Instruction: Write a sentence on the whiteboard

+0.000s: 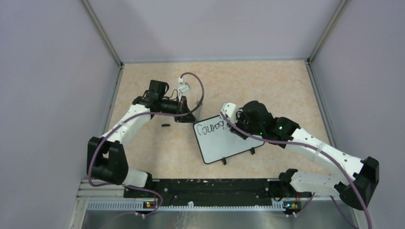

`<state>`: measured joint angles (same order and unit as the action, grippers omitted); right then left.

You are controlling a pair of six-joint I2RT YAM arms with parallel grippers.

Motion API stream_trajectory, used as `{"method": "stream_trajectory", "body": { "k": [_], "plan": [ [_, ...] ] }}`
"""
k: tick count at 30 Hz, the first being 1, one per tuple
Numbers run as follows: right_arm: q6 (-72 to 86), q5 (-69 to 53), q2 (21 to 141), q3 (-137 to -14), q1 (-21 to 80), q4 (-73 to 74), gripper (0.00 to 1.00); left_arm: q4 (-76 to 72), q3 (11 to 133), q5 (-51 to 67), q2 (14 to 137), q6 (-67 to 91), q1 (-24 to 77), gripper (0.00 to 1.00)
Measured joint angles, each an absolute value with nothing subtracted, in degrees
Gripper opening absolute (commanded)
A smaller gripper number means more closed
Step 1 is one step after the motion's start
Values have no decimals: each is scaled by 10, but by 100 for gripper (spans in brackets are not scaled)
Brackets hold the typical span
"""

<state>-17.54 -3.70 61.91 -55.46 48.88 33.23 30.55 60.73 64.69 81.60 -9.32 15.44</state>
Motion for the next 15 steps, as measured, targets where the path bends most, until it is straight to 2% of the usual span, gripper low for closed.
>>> {"method": "stream_trajectory", "body": {
  "k": [15],
  "plan": [
    [-174, -77, 643, -560, 494, 326, 0, 305, 607, 647, 816, -93, 154, 0]
  ]
}}
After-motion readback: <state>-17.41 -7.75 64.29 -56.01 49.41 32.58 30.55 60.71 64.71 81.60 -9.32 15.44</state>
